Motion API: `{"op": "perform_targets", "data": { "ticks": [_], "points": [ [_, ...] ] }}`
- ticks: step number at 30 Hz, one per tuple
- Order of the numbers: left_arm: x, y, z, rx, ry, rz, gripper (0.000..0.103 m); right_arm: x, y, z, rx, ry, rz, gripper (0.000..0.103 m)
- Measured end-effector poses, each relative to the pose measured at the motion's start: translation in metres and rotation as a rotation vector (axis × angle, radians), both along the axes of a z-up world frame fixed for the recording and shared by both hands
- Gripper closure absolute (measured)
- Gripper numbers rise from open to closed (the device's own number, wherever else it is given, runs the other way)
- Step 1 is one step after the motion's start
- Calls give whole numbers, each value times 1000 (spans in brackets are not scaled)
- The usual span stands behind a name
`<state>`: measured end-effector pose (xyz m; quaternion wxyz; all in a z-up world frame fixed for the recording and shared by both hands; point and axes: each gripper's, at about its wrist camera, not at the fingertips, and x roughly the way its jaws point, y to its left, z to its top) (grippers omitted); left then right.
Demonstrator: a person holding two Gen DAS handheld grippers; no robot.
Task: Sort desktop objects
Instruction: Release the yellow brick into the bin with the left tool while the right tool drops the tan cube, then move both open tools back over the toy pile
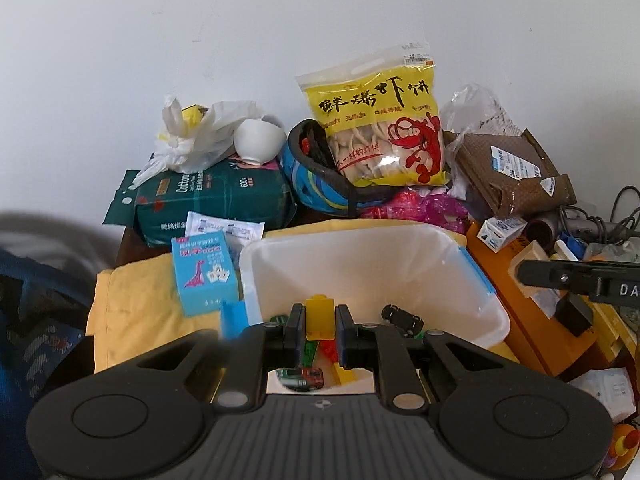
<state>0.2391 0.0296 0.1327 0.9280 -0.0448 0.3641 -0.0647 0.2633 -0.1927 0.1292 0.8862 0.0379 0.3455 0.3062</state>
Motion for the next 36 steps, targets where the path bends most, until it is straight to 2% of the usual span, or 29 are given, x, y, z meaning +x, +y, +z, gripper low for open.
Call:
{"op": "perform_targets", "data": {
  "ticks": [3,8,12,15,17,18,19,21,26,30,32,35,36],
  "points": [
    [11,0,-1,-9,26,4,85,8,9,0,-24,11,9,65],
    [30,-3,-6,-15,77,-10,85,27,22,-8,-58,98,3,65],
    [40,-8,-4,0,80,-14,85,38,32,-13,-105,124,0,65],
    [45,-9,-1,15,73,2,77,46,37,-12,-114,124,-6,65],
    [45,-10,1,47,57,6,64,50,40,-11,-128,111,-17,63],
    [44,-10,1,60,48,10,58,51,40,-10,-136,98,-21,59],
    [42,-8,1,67,41,14,58,51,40,-9,-142,86,-27,44],
    [38,-4,-3,64,44,19,58,48,38,-8,-139,59,-32,25],
    [14,10,-21,35,33,49,58,33,22,-19,-118,54,-29,25],
    [-30,9,-48,21,7,33,56,-2,6,-35,-110,10,-3,25],
    [-59,2,-70,14,7,3,56,-25,-1,-53,-142,-8,10,25],
    [-101,-15,-110,39,33,-63,56,-53,-10,-89,-190,26,34,26],
    [-110,-20,-121,54,48,-75,56,-63,-11,-104,-213,48,46,29]
  ]
}}
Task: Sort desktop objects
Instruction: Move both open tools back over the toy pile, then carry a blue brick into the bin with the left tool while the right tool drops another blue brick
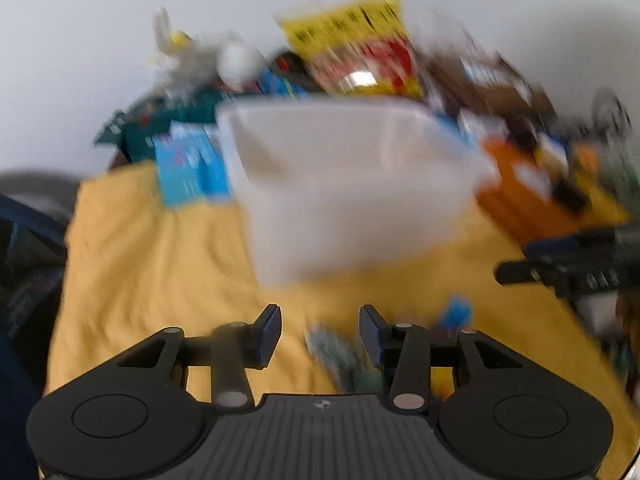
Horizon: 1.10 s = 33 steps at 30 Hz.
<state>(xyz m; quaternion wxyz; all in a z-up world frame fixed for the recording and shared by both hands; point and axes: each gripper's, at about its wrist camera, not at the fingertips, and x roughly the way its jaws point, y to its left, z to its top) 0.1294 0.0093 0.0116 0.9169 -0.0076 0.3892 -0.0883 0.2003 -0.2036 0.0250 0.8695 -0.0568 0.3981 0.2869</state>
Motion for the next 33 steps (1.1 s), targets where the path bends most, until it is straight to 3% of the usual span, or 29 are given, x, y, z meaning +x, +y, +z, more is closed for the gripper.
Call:
{"op": "perform_targets", "data": {
  "ticks": [2,4,7,15,17,19,22,25,31,32,33],
  "points": [
    [-16,-11,-27,30,63,-24,56,-17,2,-23,-37,42,26,42],
    [-26,-18,-47,34,111,-31,56,-33,4,-41,-49,76,64,48],
    [-32,-27,-60,41,117,-34,57,-53,12,-58,-77,84,113,51],
    [-27,-47,-68,51,115,-64,57,-66,6,-69,-86,109,105,49],
    [-24,-49,-71,51,113,-54,57,-62,3,-68,-93,88,89,49],
    [-21,-47,-75,32,119,-42,74,-57,1,-67,-93,59,77,49],
    [-20,-44,-75,34,99,-33,82,-41,1,-62,-63,29,35,49],
    [-23,-40,-73,31,96,-35,82,-26,6,-59,-43,8,16,49],
    [-33,-24,-65,14,92,-5,82,-3,29,-63,-71,-10,90,51],
    [-34,-21,-63,7,92,4,82,0,32,-66,-84,-4,104,53],
    [-34,-17,-62,-1,92,15,82,2,34,-69,-94,15,119,65]
  ]
}}
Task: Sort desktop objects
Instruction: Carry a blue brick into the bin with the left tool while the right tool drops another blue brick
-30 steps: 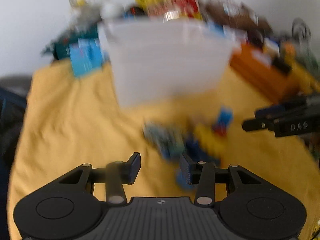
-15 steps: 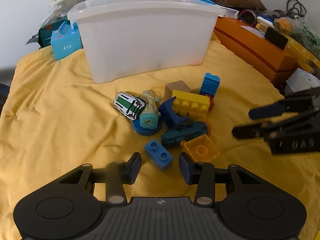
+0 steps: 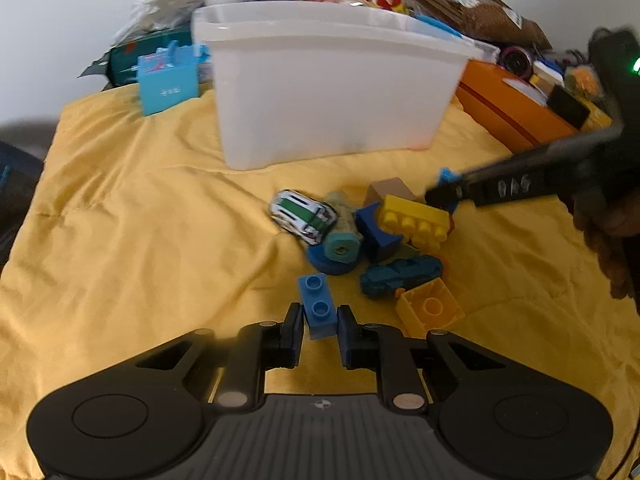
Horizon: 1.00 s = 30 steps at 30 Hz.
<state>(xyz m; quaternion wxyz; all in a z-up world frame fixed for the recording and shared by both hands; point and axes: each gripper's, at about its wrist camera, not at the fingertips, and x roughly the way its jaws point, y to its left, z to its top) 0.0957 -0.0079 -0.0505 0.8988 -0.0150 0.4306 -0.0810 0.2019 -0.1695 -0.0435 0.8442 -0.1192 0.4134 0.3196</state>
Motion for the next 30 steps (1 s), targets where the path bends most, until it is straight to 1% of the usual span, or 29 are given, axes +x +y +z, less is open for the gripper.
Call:
{"op": "perform_targets", "data": {
  "ticks": [1,3,9,13,17,22,24,30],
  "points": [
    [0,3,2,-6,1,14,82,3,2,-4,-15,24,12,71],
    [0,7,5,-21,-2,40,82,2,-1,-4,4,21,11,71],
    [0,17,27,-55,-63,49,82,-3,-32,21,154,38,-69,71],
    [6,20,42,-52,-94,51,82,-5,-54,40,245,63,-123,71],
    [19,24,64,-49,-132,53,82,-2,-60,59,273,47,-136,71],
    [45,30,104,-52,-194,49,82,8,-56,93,310,-4,-138,71],
    [57,31,118,-47,-200,47,82,15,-51,108,324,-18,-142,71],
    [95,36,151,-49,-198,59,82,39,-36,134,331,-46,-156,71]
  ]
}}
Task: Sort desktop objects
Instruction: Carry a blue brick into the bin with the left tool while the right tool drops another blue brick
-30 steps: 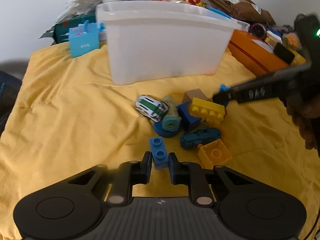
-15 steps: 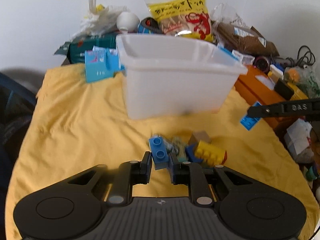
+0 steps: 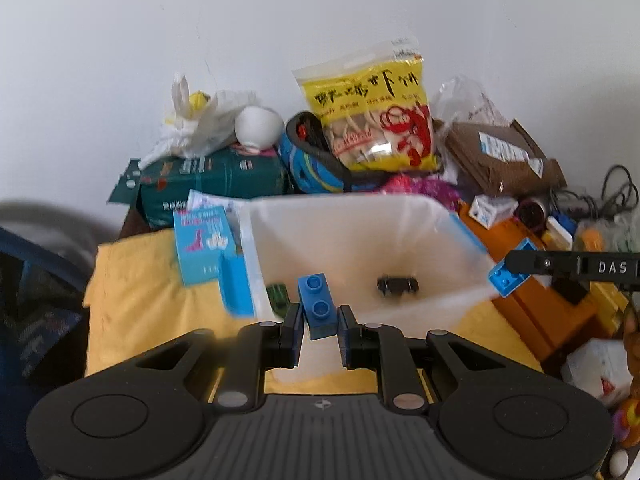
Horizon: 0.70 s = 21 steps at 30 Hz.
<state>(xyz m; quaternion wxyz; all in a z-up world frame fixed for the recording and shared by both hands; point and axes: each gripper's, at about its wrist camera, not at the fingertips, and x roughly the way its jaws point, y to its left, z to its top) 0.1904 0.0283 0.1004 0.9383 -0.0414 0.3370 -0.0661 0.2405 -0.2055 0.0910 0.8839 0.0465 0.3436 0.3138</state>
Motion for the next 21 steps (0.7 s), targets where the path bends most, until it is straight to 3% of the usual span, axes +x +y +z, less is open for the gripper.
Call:
{"op": "perform_targets", "data": {
  "ticks": [16,17,19,20,21],
  "points": [
    [67,-3,16,-3,85,-11,81,47,41,14,-119,30,2,71],
    [70,-5,16,-1,86,-11,80,49,43,14,-125,34,0,71],
    [75,-5,16,6,86,-1,58,56,48,12,-144,42,-7,67],
    [75,-5,15,20,74,19,53,58,49,10,-156,41,-15,62],
    [73,-5,14,34,61,39,52,60,51,9,-165,33,-21,50]
  ]
}}
